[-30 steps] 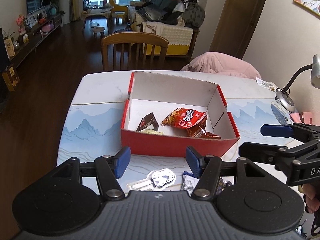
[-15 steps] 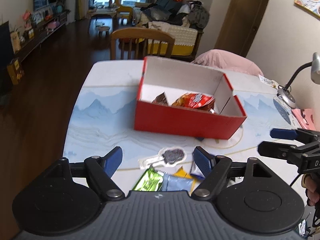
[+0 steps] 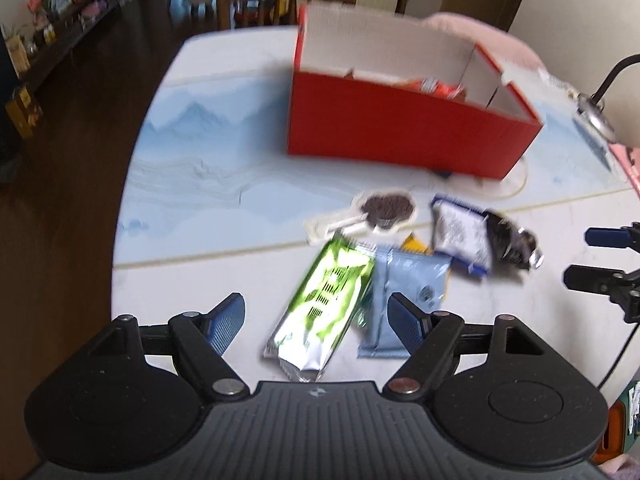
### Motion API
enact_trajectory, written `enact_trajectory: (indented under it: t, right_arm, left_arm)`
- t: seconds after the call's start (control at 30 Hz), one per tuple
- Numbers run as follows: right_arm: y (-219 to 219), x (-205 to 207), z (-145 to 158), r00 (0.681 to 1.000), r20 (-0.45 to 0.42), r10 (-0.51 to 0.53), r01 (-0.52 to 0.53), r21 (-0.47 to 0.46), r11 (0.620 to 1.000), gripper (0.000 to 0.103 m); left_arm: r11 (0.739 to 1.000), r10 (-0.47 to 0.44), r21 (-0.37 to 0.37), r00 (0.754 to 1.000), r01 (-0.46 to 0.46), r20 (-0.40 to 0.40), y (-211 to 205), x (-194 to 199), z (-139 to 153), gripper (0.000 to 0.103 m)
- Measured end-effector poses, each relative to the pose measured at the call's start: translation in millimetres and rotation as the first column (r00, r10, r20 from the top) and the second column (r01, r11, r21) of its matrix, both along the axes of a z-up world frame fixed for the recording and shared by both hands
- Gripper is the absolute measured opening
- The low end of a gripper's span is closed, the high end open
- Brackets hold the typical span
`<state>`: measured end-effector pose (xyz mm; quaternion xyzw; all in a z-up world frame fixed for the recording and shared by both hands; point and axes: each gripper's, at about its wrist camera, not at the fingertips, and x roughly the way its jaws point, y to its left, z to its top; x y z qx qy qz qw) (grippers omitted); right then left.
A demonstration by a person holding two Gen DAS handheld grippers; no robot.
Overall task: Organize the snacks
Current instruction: 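Withdraw both tools from the box back toward the remaining snacks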
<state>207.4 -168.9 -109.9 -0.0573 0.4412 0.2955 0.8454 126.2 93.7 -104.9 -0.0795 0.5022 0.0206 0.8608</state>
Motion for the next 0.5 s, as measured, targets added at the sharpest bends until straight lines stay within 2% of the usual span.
enact_trajectory:
  t: [0.23,0.37,0.5]
  right_arm:
    - [-11,8,-25,0.998,-0.059,-0.018,0.017,-0.027,0.999,0.093]
    - [-13,14,-32,0.998,-0.059,-0.029,0.026,-0.049,0.998,0.087]
    - [-12,22,-37,0.998,-0.050,-0.034,0.030,-0.072,0.997,0.084]
  left_arm:
    - [1.000,-0.015,-0.012,0.996,0.014,-0.083,7,8,-33,0.078]
    - [0.997,-0.077,0.013,0.990,0.079,-0.117,0,8,-43,0.078]
    - [0.996,-0.078,0.023,0.988,0.082,-0.134,-1,10,-51,0.078]
